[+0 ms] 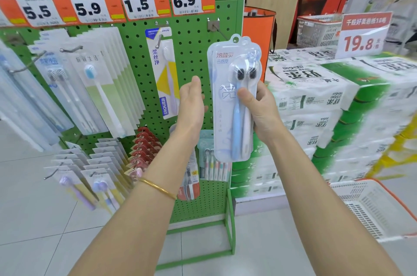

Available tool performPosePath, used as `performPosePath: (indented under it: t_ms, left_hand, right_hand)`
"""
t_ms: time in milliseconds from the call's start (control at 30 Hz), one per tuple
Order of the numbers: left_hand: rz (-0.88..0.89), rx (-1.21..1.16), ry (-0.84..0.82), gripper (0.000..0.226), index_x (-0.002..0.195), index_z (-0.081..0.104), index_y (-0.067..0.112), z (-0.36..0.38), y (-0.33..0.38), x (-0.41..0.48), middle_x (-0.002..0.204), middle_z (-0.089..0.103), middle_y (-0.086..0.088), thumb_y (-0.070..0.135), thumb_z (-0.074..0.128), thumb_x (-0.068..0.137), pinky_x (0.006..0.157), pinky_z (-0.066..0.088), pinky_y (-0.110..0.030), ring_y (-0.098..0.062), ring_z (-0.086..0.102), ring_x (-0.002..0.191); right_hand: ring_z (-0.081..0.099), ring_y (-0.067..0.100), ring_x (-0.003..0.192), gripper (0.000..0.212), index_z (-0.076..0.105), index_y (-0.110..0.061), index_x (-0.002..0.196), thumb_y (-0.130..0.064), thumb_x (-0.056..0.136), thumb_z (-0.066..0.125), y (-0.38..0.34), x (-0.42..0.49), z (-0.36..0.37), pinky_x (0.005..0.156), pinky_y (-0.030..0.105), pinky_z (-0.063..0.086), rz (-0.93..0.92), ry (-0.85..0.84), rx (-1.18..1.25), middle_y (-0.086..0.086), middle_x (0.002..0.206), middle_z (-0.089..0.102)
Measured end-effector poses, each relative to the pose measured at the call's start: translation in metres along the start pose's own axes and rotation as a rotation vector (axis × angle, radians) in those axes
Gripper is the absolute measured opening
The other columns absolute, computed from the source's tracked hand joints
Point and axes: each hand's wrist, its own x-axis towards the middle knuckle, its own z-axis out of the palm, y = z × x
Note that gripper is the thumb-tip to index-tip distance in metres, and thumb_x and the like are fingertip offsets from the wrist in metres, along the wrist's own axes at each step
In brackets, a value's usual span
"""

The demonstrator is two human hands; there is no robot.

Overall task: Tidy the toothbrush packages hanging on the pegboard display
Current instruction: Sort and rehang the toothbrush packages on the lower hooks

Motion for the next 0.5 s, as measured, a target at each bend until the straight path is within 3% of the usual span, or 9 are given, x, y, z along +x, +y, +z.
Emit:
performPosePath:
  t_ms: [133, 267, 367, 500]
  left_hand:
    - [0.013, -0.098, -0.026, 0.044, 0.128, 0.046, 0.011, 0.003, 0.006, -0.011, 0.125, 0.056, -0.006, 0.043, 0.03, 0.102, 0.092, 0.05, -0.034, -0.016, 0.057, 0.113]
    - [0.031, -0.207, -0.213, 0.052, 0.127, 0.055, 0.012, 0.004, -0.002, -0.028, 0.122, 0.064, -0.007, 0.048, 0.027, 0.101, 0.097, 0.048, -0.042, -0.019, 0.061, 0.112]
    - [-0.03, -0.242, -0.326, 0.054, 0.122, 0.062, 0.016, 0.007, -0.02, -0.039, 0.12, 0.066, -0.008, 0.055, 0.037, 0.094, 0.099, 0.047, -0.048, -0.025, 0.062, 0.113]
    - [-0.183, -0.332, -0.33, 0.055, 0.127, 0.056, 0.005, 0.012, -0.047, -0.051, 0.125, 0.061, -0.02, 0.045, 0.051, 0.09, 0.1, 0.046, -0.053, -0.035, 0.058, 0.116]
  right_hand:
    - [0.069, 0.014, 0.085, 0.072, 0.062, -0.018, 0.101, -0.06, 0.047, 0.084, -0.004, -0.011, -0.001, 0.071, 0.028, 0.055, 0.009, -0.008, 0.017, -0.005, 0.093, 0.073]
    - [0.069, 0.015, 0.084, 0.069, 0.065, -0.022, 0.096, -0.062, 0.044, 0.085, 0.002, -0.03, -0.006, 0.073, 0.03, 0.056, 0.06, -0.003, -0.01, -0.004, 0.091, 0.073]
    - [0.069, 0.017, 0.085, 0.066, 0.067, -0.023, 0.093, -0.065, 0.044, 0.083, 0.016, -0.049, -0.011, 0.079, 0.036, 0.057, 0.118, 0.022, -0.038, -0.002, 0.092, 0.073]
    - [0.067, 0.023, 0.093, 0.049, 0.067, -0.022, 0.097, -0.057, 0.064, 0.078, 0.032, -0.075, -0.018, 0.085, 0.042, 0.054, 0.203, 0.086, -0.069, 0.003, 0.1, 0.072]
